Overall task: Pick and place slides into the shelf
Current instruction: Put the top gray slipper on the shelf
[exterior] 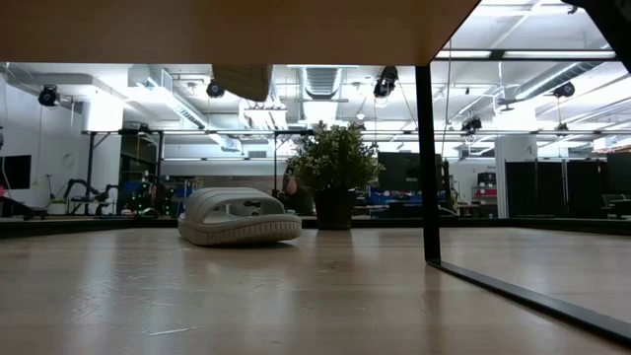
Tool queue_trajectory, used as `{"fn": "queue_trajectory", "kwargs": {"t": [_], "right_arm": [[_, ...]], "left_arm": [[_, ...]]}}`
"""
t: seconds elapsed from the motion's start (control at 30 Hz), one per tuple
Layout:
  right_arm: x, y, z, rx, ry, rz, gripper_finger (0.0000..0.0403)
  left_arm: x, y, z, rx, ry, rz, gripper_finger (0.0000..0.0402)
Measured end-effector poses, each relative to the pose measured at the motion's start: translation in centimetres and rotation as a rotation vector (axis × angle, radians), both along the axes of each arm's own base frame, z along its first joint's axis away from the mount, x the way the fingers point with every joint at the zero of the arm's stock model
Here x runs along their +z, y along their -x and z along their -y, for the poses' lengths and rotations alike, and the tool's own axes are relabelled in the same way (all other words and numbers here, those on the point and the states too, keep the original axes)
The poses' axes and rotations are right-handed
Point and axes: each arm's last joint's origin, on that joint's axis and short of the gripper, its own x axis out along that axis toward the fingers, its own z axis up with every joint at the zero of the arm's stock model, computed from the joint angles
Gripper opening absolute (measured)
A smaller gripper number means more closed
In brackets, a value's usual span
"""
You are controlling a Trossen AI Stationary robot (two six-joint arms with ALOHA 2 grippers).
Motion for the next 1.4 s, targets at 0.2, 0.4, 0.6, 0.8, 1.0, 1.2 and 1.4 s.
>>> {"fn": "queue_trajectory", "kwargs": {"t": [0.2, 0.4, 0.6, 0.8, 1.0, 1.2, 1.4], "right_arm": [[0.1, -0.1, 0.0, 0.015, 0.017, 0.004, 0.0008], [0.1, -0.1, 0.0, 0.017, 0.016, 0.007, 0.0008], [0.2, -0.1, -0.1, 0.024, 0.01, 0.013, 0.0008], [0.3, -0.2, -0.3, 0.033, 0.017, 0.024, 0.0008], [0.3, -0.2, -0.3, 0.041, 0.019, 0.027, 0.0008], [0.3, -0.3, -0.5, 0.072, 0.005, 0.029, 0.0008], [0.3, -0.2, -0.7, 0.096, -0.008, 0.027, 0.0008]], "left_arm": [[-0.7, -1.6, 0.0, 0.04, -0.066, -0.08, 0.0148], [-1.2, -2.4, -0.3, 0.115, -0.144, -0.137, 0.0148], [-1.9, -3.7, -0.8, 0.209, -0.207, -0.203, 0.0148], [-2.6, -5.0, -1.2, 0.261, -0.245, -0.253, 0.0148], [-3.0, -5.6, -1.3, 0.306, -0.284, -0.281, 0.0148], [-2.8, -5.3, -1.2, 0.314, -0.289, -0.273, 0.0135], [-2.4, -4.8, -1.1, 0.314, -0.288, -0.253, 0.0054]]}}
